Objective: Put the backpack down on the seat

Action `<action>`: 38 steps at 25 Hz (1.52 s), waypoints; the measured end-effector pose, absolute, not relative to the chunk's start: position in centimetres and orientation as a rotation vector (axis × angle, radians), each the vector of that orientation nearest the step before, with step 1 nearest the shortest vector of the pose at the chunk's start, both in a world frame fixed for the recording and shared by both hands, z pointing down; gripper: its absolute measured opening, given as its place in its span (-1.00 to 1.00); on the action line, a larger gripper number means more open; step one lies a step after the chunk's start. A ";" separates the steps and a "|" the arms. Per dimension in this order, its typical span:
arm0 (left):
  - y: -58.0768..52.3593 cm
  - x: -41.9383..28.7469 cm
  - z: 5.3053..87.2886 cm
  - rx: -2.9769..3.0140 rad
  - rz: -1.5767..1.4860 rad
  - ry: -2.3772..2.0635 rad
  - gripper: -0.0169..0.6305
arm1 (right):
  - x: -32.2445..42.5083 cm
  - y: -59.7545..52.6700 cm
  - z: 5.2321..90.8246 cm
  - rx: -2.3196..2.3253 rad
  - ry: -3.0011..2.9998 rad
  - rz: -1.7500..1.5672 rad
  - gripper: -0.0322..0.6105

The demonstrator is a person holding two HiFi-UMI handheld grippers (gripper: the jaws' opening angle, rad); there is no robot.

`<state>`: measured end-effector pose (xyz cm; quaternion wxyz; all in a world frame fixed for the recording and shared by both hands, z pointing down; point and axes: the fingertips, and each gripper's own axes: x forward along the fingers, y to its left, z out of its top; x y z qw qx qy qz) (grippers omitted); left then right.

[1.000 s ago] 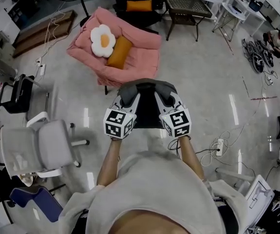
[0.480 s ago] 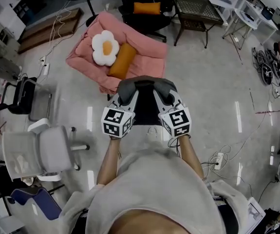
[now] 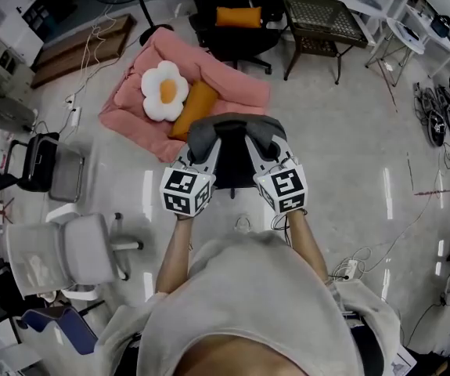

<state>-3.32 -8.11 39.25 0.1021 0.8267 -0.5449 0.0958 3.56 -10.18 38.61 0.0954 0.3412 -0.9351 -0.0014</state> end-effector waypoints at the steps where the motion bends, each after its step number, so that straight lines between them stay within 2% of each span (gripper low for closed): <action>1: -8.9 -3.1 39.2 2.441 0.286 -1.609 -0.85 | 3.7 -11.0 38.6 1.012 -2.773 -0.005 -0.81; 15: -17.0 -3.0 40.5 2.444 0.337 -1.582 -0.85 | 3.7 -19.7 40.1 1.036 -2.761 0.028 -0.81; 38: -34.8 -12.7 43.4 2.490 0.283 -1.393 -0.85 | -5.6 -36.4 42.9 1.160 -2.633 0.117 -0.81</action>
